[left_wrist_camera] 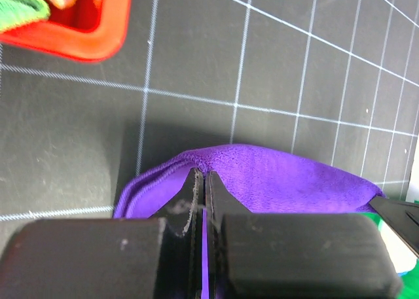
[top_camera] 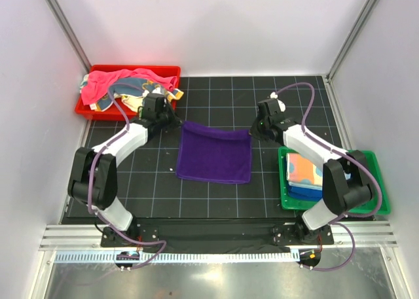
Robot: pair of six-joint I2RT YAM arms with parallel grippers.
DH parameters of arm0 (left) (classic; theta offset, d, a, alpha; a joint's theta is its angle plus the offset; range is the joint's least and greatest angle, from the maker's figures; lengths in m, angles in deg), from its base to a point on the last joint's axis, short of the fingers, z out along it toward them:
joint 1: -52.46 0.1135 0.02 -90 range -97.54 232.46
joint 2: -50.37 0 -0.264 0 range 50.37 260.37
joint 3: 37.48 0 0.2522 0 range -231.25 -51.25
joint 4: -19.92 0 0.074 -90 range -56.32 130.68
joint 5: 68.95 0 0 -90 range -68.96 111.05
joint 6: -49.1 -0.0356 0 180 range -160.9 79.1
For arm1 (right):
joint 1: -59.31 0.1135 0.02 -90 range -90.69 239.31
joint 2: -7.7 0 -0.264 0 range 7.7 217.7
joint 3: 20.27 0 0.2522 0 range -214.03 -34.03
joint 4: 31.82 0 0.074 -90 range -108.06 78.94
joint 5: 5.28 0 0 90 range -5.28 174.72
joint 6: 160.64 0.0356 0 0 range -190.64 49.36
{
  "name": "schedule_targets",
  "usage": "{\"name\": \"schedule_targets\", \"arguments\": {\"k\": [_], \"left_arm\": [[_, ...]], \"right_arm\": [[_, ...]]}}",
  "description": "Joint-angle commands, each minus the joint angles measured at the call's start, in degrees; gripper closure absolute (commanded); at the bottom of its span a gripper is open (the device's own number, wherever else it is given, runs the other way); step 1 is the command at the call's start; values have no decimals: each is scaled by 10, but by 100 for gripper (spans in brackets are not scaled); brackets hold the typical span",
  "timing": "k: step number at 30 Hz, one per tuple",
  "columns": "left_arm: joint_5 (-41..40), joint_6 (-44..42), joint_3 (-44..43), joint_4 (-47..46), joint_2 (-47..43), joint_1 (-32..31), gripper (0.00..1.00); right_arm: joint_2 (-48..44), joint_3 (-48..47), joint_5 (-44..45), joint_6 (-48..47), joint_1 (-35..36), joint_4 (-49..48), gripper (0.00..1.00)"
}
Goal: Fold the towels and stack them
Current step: Fold the towel
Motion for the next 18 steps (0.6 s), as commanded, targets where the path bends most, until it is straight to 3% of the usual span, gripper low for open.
{"name": "schedule_targets", "arguments": {"k": [1,7,18], "left_arm": [[33,-16,-34,-15,12,14,100],[50,-17,-20,-18,22,20,100],[78,-6,89,-39,-35,20,100]], "right_arm": [[14,-28,-14,-20,-4,-7,99],[6,7,-17,-11,-4,-24,99],[-67,139,-37,25,-3,-75,99]]}}
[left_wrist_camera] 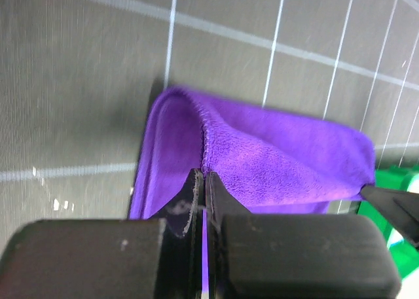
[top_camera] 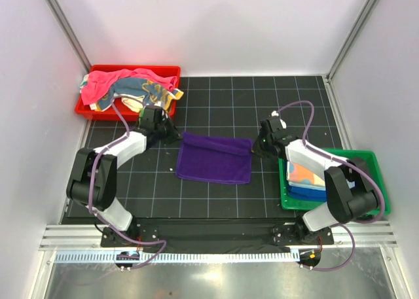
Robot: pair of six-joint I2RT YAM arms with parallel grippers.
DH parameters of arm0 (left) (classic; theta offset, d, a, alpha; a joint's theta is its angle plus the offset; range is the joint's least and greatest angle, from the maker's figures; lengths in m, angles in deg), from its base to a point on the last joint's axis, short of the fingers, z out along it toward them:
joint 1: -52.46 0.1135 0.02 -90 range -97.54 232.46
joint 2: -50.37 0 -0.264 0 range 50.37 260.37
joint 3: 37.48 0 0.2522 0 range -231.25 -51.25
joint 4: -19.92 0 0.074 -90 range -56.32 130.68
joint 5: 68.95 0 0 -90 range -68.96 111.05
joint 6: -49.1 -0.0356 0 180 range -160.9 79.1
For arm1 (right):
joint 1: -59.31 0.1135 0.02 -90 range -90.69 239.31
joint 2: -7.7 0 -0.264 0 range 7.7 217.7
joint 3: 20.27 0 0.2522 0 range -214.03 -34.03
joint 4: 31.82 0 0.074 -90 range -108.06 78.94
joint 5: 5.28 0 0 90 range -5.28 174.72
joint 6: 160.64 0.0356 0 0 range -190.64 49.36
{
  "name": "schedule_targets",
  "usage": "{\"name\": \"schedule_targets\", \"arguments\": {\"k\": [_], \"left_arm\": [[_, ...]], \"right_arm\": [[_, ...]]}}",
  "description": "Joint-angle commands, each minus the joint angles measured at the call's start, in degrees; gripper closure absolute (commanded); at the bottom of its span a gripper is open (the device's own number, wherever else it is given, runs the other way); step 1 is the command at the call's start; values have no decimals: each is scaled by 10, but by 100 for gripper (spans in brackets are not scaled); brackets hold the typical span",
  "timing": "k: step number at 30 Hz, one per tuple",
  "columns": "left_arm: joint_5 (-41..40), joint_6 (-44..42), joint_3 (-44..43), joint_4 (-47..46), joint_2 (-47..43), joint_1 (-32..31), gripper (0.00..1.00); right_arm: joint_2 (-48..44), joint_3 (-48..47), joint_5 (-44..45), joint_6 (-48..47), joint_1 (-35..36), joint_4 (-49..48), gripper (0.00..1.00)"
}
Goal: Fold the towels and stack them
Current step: Fold the towel
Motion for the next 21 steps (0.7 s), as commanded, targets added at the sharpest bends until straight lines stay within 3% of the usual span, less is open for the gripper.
{"name": "schedule_targets", "arguments": {"k": [1,14,21], "left_arm": [[19,3,29,-27,-46,4,100],[29,20,148,-48,-136,3,100],[31,24,196,-49,-179,1,100]], "right_arm": [[-53,27,-3,19,0,-36,99],[-134,126,-14,56,48,-47,99],[-177,156,26,78,73,-41,99]]}}
